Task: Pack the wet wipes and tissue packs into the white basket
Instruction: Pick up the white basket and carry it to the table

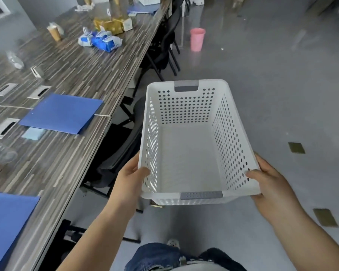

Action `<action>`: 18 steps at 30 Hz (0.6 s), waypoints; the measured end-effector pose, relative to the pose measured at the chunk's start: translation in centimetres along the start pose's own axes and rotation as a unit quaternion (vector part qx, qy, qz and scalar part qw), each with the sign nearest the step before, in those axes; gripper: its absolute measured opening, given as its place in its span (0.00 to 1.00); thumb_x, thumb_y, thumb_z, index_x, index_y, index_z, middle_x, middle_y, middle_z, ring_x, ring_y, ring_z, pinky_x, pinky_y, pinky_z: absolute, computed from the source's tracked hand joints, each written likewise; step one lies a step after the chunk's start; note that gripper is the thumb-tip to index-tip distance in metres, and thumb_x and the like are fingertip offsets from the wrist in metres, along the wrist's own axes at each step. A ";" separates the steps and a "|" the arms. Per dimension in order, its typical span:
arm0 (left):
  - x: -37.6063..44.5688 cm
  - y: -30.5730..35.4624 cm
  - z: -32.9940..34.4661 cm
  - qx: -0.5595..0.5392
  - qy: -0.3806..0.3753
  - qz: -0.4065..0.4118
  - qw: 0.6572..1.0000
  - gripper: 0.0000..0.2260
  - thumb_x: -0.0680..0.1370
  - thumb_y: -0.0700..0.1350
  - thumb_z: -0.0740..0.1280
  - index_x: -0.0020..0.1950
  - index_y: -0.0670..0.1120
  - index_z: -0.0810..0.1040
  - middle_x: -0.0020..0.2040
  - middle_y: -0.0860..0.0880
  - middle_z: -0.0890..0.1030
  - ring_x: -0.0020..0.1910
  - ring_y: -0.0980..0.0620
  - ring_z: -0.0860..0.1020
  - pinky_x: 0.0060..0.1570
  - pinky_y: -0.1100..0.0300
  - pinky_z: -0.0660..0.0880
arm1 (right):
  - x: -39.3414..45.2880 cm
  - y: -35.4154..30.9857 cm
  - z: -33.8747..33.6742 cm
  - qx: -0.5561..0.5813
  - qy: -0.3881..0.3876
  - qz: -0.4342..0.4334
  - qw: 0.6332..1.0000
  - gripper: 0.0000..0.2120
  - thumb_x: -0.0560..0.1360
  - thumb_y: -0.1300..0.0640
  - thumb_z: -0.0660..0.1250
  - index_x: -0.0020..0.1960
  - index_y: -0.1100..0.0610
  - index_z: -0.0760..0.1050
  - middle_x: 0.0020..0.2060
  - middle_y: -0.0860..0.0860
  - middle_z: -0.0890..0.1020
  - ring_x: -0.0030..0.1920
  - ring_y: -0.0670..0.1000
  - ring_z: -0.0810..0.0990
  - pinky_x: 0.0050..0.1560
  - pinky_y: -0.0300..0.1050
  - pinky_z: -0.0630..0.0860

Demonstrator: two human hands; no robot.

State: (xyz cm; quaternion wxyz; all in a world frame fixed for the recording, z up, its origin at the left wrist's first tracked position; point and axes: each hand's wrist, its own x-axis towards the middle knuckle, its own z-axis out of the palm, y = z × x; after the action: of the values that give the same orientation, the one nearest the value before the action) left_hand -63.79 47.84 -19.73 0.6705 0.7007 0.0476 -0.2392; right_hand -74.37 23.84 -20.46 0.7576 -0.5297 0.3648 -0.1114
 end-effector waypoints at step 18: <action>27.6 11.2 13.7 -0.022 0.072 -0.004 0.997 0.27 0.73 0.30 0.56 0.50 0.59 0.84 0.49 0.49 0.86 0.47 0.48 0.81 0.48 0.52 0.76 | 32.6 -14.8 2.8 0.003 -0.054 0.023 0.998 0.28 0.75 0.74 0.53 0.62 0.49 0.77 0.56 0.49 0.83 0.56 0.51 0.81 0.54 0.48 0.75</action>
State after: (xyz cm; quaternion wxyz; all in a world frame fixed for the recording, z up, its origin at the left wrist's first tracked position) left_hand -38.87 26.55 -20.27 0.6799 0.7007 0.1039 -0.1898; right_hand -46.21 1.63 -21.04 0.7799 -0.5242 0.3354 -0.0662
